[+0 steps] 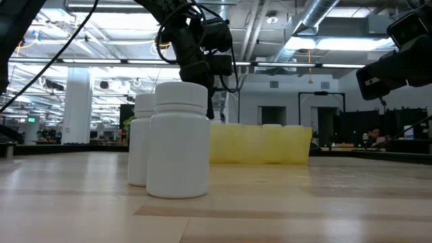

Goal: Pick and place pill bottles into a basket
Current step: Put the white medicine bottle into the yellow bin

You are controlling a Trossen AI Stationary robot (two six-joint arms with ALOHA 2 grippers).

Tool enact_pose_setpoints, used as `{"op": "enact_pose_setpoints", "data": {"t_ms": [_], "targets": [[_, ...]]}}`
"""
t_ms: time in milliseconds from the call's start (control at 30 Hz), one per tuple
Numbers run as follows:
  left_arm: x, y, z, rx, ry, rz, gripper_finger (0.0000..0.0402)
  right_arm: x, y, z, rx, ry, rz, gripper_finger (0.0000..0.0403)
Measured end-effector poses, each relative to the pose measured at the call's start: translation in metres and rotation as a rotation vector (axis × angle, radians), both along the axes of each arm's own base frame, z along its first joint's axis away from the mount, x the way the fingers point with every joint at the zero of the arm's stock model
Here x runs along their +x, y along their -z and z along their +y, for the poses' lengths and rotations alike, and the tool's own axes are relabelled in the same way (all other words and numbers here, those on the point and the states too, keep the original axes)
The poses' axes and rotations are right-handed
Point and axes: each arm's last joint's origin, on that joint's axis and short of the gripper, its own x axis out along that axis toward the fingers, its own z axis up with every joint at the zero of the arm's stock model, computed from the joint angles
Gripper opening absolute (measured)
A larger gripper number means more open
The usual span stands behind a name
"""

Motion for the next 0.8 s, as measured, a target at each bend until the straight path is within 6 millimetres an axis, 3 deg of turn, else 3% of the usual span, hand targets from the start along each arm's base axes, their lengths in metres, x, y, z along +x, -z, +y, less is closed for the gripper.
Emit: {"op": "enact_pose_setpoints", "data": {"t_ms": [300,800], "targets": [[0.006,0.018,-0.004,-0.014,0.016,0.05,0.0165,0.0,0.0,0.0,0.0,0.0,0.0,0.0001],[0.008,0.018,-0.005,-0.009,0.027,0.043,0.0165,0.0,0.0,0.0,0.0,0.001,0.0,0.0001]]}}
